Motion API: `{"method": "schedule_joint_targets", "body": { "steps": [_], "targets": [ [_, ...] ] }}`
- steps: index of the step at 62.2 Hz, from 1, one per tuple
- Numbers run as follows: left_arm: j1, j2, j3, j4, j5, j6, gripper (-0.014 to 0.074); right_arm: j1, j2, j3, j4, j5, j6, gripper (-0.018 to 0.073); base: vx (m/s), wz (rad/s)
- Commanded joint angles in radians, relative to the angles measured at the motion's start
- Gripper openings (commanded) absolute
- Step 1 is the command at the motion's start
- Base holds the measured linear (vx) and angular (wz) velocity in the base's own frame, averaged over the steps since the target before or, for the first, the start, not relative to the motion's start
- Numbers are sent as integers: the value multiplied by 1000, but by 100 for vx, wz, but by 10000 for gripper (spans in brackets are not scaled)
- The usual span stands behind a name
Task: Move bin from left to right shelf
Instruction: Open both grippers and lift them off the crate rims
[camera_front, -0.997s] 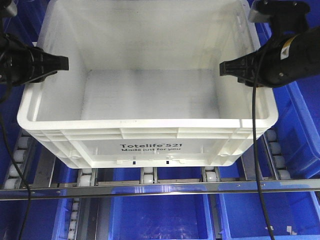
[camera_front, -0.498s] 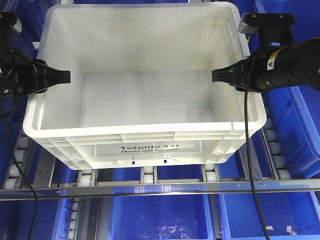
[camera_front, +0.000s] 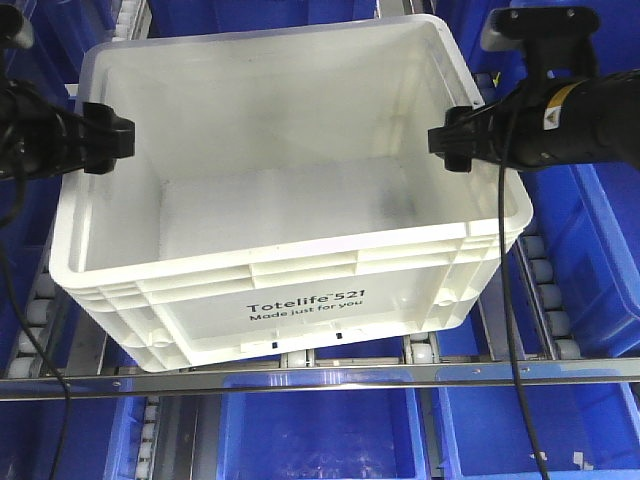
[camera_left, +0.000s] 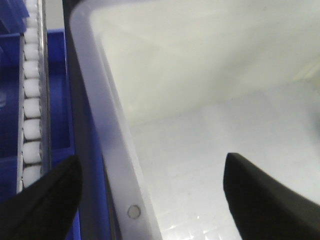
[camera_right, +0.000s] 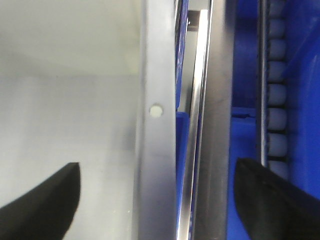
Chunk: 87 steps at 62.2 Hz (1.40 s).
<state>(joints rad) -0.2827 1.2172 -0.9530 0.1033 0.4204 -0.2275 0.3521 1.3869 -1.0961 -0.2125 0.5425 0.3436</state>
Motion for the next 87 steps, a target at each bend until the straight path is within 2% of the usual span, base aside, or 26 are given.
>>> {"method": "schedule_joint_targets", "body": {
  "steps": [1,8,15,28,40,49,59,69,78,87],
  "targets": [
    [0,-72,-38,1,-51,-1,568,-6,-87,-32,-30,-34,-38,681,0,0],
    [0,-153,-38,0,0,-1,558,-5,-164,-32,-17,28,-89,668,0,0],
    [0,-235,-38,0,112,13,553,-5,-240,-32,-17,102,-130,635,0,0],
    [0,-370,-31,0,279,95,553,-5,-395,-32,-16,223,-174,549,0,0],
    [0,-479,-31,-10,397,138,553,-5,-522,-32,9,332,-253,523,0,0],
    [0,-549,25,-9,409,138,553,-5,-616,29,63,321,-307,523,0,0],
    [0,-630,143,-8,411,145,553,-6,-751,214,57,307,-318,523,0,0],
    [0,-663,215,-8,411,155,544,-6,-843,331,57,308,-309,519,0,0],
    [0,-664,247,-8,409,155,444,-6,-892,384,57,309,-311,445,0,0],
    [0,-663,248,-9,413,155,272,-6,-897,387,57,315,-314,274,0,0]
  ]
}}
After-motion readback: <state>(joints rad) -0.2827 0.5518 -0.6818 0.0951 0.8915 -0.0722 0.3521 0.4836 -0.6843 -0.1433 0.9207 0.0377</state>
